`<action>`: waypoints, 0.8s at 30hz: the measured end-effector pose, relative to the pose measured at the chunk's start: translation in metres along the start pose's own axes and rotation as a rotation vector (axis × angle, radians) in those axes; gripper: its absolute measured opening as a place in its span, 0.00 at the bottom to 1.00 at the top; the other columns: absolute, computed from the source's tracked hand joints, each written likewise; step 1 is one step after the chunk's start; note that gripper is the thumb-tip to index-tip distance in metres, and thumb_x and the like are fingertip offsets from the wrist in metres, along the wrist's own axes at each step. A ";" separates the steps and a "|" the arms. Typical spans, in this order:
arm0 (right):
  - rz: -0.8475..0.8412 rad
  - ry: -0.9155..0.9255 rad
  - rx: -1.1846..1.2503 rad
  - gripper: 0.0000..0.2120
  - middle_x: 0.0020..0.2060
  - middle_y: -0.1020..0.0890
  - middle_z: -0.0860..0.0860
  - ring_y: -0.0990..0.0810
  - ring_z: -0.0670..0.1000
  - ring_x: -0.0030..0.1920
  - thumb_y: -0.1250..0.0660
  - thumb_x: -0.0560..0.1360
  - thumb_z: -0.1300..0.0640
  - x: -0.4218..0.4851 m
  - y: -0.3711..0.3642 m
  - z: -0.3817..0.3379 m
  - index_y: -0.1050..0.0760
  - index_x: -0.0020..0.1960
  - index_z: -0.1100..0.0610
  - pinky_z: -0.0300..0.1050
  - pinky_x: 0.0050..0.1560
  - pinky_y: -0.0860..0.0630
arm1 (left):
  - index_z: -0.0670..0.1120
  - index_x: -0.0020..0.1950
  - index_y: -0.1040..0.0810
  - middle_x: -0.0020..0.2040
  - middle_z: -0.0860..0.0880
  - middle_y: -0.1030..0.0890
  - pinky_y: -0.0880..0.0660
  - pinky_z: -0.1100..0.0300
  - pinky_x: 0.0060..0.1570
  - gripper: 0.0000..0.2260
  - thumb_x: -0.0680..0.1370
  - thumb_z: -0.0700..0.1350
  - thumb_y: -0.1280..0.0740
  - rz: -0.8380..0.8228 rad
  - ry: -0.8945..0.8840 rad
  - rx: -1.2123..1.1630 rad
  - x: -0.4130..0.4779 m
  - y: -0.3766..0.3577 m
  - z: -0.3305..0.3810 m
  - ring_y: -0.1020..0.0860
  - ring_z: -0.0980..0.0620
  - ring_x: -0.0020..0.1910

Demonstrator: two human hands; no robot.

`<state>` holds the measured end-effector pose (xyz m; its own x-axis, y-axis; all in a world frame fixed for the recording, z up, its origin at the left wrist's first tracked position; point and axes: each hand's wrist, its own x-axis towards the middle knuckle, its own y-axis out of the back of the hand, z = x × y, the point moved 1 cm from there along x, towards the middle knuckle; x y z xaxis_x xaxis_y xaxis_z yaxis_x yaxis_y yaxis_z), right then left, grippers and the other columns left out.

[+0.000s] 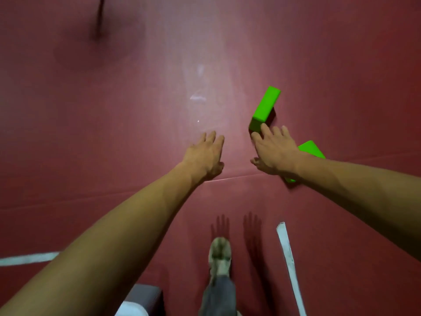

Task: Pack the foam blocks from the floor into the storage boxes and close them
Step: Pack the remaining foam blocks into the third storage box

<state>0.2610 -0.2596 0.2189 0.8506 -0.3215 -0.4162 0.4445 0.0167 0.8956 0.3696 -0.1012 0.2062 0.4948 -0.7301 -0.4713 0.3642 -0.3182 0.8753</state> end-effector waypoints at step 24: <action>-0.243 -0.569 0.410 0.34 0.69 0.31 0.58 0.31 0.63 0.69 0.33 0.75 0.38 0.121 -0.057 0.213 0.37 0.73 0.56 0.59 0.67 0.33 | 0.46 0.67 0.32 0.65 0.44 0.27 0.27 0.45 0.56 0.26 0.77 0.61 0.35 -0.013 -0.125 0.083 0.299 0.068 0.086 0.28 0.40 0.65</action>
<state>0.2781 -0.5014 0.1510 0.4149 -0.7140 -0.5639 0.3658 -0.4366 0.8219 0.4741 -0.3931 0.1340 0.3865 -0.7937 -0.4697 0.3011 -0.3728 0.8777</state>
